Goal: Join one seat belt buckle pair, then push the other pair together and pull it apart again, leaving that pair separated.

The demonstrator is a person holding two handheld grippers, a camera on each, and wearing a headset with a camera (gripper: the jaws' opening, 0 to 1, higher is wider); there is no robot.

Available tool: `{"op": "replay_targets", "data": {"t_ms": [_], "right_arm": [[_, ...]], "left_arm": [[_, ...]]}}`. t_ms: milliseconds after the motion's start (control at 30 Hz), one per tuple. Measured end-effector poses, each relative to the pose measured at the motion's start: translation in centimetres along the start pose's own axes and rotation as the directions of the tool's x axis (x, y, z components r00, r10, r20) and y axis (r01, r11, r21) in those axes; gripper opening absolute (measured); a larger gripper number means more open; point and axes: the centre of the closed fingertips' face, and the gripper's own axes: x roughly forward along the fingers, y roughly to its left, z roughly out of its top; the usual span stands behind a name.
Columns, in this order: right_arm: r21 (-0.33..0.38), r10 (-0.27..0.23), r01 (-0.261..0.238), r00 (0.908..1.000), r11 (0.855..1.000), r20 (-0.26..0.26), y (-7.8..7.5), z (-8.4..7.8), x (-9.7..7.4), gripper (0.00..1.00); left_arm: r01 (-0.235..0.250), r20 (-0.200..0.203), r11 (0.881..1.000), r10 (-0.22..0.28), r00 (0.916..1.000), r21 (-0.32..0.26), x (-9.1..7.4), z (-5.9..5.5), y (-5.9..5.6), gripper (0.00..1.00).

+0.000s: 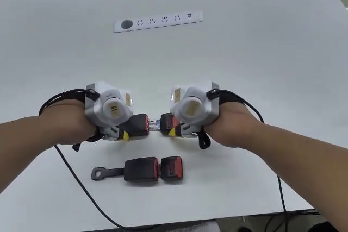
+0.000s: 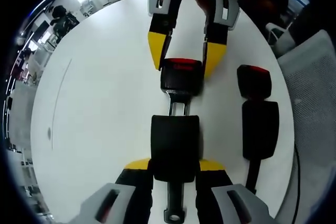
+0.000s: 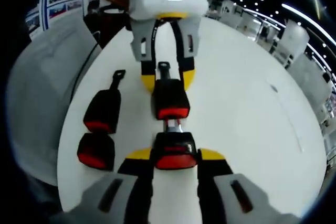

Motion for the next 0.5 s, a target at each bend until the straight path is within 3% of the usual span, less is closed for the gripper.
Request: {"op": "replay_targets", "data": {"t_ms": [233, 367, 500], "right_arm": [[0.004, 0.015, -0.015, 0.9998, 1.000, 0.010, -0.29, 0.09, 0.10, 0.29], [0.002, 0.026, -0.026, 0.9996, 1.000, 0.009, -0.38, 0.38, 0.29, 0.28], [-0.012, 0.040, -0.040, 0.9992, 0.999, -0.005, -0.47, 0.73, 0.64, 0.27]], "left_arm": [[-0.007, -0.002, 1.000, 0.007, 1.0000, 0.014, 0.16, -0.03, 0.05, 0.31], [0.018, 0.018, 1.000, -0.018, 0.9997, -0.001, 0.13, -0.02, 0.11, 0.30], [0.018, 0.009, 1.000, -0.018, 0.9998, 0.013, 0.13, 0.07, -0.08, 0.30]]}}
